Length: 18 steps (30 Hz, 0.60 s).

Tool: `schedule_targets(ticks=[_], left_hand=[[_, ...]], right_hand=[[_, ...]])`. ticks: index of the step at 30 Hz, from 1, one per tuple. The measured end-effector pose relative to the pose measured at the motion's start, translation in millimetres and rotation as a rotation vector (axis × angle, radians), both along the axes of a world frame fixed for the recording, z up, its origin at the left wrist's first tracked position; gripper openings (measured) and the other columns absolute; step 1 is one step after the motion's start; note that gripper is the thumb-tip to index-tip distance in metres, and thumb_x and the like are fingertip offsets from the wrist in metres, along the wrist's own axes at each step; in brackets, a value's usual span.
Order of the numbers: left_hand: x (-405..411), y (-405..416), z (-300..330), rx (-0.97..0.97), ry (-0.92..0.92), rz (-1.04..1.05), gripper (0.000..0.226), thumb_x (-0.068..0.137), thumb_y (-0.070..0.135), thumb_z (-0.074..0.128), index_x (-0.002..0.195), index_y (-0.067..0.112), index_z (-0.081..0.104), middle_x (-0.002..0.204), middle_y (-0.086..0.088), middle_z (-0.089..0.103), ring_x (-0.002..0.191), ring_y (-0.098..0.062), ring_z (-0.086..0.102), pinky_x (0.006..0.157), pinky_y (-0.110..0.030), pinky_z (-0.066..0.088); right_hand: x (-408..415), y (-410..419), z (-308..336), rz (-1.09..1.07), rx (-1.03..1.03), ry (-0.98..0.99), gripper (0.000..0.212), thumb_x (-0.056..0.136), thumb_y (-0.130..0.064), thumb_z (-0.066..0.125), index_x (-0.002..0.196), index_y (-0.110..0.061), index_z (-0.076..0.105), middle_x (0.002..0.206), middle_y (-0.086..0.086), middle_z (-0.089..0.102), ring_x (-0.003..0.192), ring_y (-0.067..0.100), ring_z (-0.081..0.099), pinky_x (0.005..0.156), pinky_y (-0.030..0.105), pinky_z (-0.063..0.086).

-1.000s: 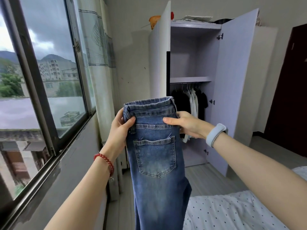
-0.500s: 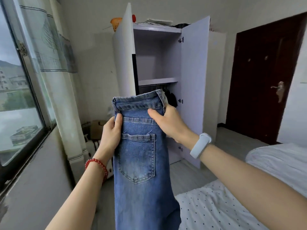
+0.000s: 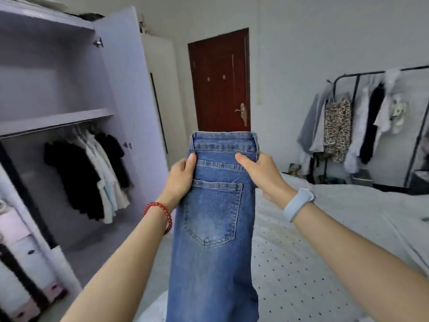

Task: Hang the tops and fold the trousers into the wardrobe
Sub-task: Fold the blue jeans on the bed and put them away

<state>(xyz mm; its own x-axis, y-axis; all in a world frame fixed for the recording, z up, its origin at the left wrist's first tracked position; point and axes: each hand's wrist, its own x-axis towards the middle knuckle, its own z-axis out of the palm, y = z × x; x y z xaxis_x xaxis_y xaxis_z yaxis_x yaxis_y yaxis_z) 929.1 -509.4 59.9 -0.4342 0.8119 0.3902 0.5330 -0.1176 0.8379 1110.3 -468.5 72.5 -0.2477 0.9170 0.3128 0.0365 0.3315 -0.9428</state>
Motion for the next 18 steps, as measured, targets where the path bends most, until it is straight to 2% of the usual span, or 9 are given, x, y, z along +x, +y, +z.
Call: schedule_targets(ticks=[2,4,7,10,13,16,18], left_hand=[[18,56,-15,-0.027,-0.019,-0.079,0.048,0.098,0.038,0.037,0.097,-0.003,0.062,0.100,-0.008,0.065,0.092,-0.018,0.059,0.087,-0.034,0.046],[33,112,-36,-0.063,-0.034,-0.108,0.048,0.098,0.037,0.038,0.092,-0.005,0.060,0.093,-0.007,0.063,0.086,-0.016,0.055,0.082,-0.033,0.043],[50,204,-86,-0.172,-0.024,-0.146,0.041,0.099,0.036,0.039,0.073,0.006,0.050,0.081,-0.005,0.059,0.082,-0.020,0.051,0.073,-0.030,0.037],[61,277,-142,-0.257,0.022,-0.154,0.038,0.100,0.033,0.037,0.067,0.015,0.043,0.098,-0.021,0.063,0.096,-0.033,0.056,0.073,-0.031,0.035],[64,335,-200,-0.371,0.059,-0.159,0.037,0.100,0.036,0.035,0.077,0.010,0.049,0.101,-0.018,0.062,0.097,-0.031,0.056,0.069,-0.028,0.032],[66,390,-272,-0.469,0.031,-0.182,0.039,0.100,0.038,0.034,0.087,0.007,0.055,0.106,-0.018,0.063,0.102,-0.033,0.057,0.073,-0.028,0.035],[67,414,-316,-0.540,-0.014,-0.224,0.045,0.100,0.040,0.031,0.113,0.005,0.056,0.123,-0.016,0.058,0.114,-0.032,0.052,0.083,-0.027,0.035]], right_hand=[[19,49,-19,-0.064,-0.043,0.004,0.013,0.088,-0.032,0.061,0.090,-0.019,0.063,0.096,0.002,0.069,0.092,0.021,0.065,0.084,0.037,0.054],[34,104,-46,-0.136,-0.074,-0.008,0.017,0.087,-0.034,0.062,0.091,-0.018,0.063,0.097,0.003,0.069,0.093,0.021,0.064,0.085,0.040,0.053],[52,190,-100,-0.207,-0.149,-0.059,0.021,0.088,-0.036,0.060,0.097,-0.017,0.065,0.100,0.003,0.069,0.093,0.021,0.064,0.084,0.038,0.052],[62,255,-162,-0.264,-0.248,-0.095,0.020,0.088,-0.037,0.060,0.095,-0.019,0.060,0.099,0.001,0.066,0.095,0.022,0.062,0.086,0.040,0.051],[64,311,-225,-0.321,-0.309,-0.148,0.029,0.087,-0.040,0.060,0.101,-0.015,0.059,0.104,0.004,0.064,0.097,0.024,0.060,0.088,0.040,0.049],[62,363,-295,-0.356,-0.408,-0.217,0.033,0.087,-0.041,0.059,0.097,-0.009,0.057,0.099,0.009,0.062,0.092,0.026,0.058,0.077,0.033,0.045],[61,385,-337,-0.360,-0.493,-0.258,0.040,0.090,-0.044,0.054,0.105,-0.007,0.055,0.105,0.012,0.060,0.099,0.029,0.058,0.081,0.036,0.046]])
